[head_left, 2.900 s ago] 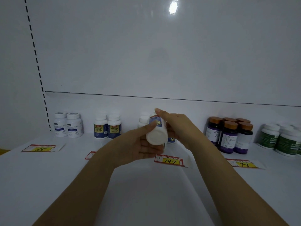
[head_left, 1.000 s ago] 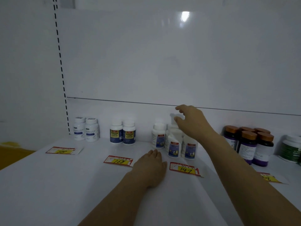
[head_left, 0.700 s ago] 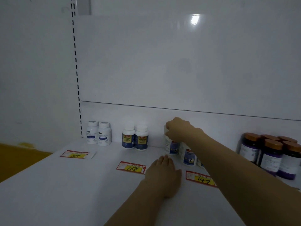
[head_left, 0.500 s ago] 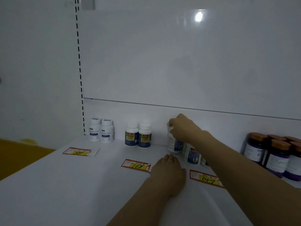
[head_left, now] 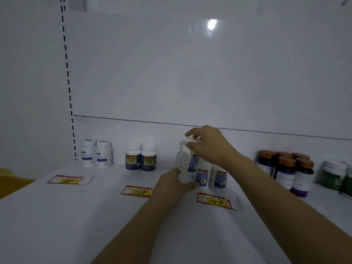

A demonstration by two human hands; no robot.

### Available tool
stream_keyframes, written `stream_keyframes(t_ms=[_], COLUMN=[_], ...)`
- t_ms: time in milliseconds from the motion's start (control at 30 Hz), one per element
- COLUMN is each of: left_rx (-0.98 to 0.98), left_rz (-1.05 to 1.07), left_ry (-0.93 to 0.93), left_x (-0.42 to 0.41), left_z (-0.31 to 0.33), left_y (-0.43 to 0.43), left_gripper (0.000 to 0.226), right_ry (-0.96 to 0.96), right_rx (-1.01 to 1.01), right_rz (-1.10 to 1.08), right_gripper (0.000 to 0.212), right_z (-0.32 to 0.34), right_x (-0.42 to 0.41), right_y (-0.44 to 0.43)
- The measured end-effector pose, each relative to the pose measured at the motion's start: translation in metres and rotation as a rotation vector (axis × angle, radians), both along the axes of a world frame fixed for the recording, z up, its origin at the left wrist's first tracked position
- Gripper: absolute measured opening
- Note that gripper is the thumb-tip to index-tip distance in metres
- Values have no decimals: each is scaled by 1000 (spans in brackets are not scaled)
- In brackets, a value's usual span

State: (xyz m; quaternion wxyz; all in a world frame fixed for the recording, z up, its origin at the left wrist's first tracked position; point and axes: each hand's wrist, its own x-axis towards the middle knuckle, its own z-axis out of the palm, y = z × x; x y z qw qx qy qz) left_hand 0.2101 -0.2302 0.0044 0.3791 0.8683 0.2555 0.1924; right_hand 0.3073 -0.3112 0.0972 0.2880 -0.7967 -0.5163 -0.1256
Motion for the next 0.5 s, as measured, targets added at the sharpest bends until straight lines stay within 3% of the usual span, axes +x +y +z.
stream_keyframes(t_ms=[100, 333, 500], left_rx=[-102, -172, -264], left_rz=[-1, -102, -165], left_ry=[-87, -85, -68], left_x=[-2, -12, -19], left_z=[0, 5, 9], left_y=[6, 11, 19], left_gripper=[52, 46, 41], right_ry=[96, 391, 611], right_rx=[55, 227, 280], right_rz=[20, 82, 204], right_gripper=[30, 17, 23], right_z=[-10, -37, -45], right_x=[-2, -6, -2], right_y=[-10, -6, -12])
